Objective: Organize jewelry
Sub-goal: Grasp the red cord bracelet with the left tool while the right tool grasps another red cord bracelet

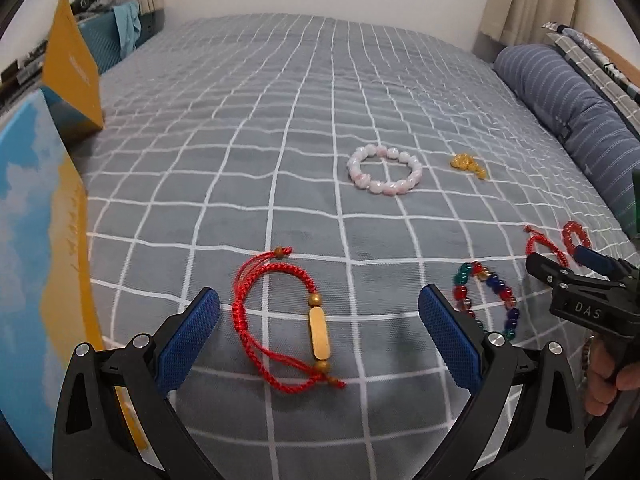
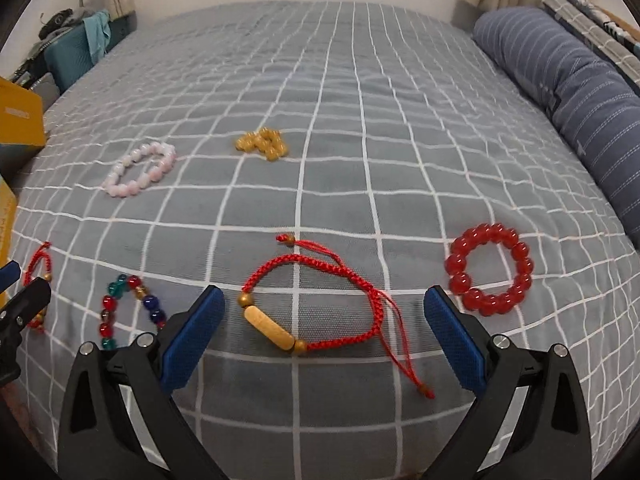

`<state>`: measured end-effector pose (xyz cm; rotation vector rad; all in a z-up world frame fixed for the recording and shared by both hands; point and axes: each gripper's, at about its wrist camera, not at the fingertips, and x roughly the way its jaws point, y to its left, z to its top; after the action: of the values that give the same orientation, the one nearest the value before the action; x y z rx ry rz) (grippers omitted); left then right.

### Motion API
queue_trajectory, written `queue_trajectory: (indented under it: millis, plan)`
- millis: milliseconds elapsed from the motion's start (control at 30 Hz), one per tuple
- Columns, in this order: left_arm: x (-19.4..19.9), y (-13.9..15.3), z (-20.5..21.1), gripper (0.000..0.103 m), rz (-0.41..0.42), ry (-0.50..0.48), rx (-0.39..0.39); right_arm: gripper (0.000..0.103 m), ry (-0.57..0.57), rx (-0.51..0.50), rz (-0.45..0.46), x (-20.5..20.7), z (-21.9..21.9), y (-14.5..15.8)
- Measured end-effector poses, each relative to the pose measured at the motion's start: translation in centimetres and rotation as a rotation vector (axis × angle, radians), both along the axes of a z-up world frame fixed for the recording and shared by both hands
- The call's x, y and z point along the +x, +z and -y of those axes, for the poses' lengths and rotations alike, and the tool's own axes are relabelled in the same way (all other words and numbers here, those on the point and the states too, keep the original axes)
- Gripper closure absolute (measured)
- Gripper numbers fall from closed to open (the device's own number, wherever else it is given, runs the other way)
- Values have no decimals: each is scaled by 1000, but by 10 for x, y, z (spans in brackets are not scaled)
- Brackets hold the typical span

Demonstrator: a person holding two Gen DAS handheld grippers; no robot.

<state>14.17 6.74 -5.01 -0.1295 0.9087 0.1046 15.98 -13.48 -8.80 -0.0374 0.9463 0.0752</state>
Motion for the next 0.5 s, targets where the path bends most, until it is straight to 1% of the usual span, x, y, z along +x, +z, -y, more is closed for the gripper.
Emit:
queue_trajectory:
  millis: [133,267,300,333,400,433,467,500]
  plan:
    - [4,-11,-7,6,-17,7,-5,15,2,10,-18,1,-2,-5]
    - [2,-13,-8,8,-12,1,-18,25,3,42,-34,0,-1,-6]
    - [2,-13,-8,13,-11,0,-16,26,2,43,-34,-1,0,-6]
    - [1,-13,-8,16,-13,0,-12,30,5,47,-36,-1,0,-5]
    - [0,-12,-10,20,-14,-4,-16,36,9,53,-36,-2,-1,-4]
    - [1,-12,-12,25,-15,-2,-18,40,10,55,-36,-2,-1,-3]
    - [0,-12,-13,28,-17,1,-19,44,12,56,-36,-3,-2,-3]
    - [-1,-12,-14,33,-19,4,-15,46,16,58,-35,-3,-2,-3]
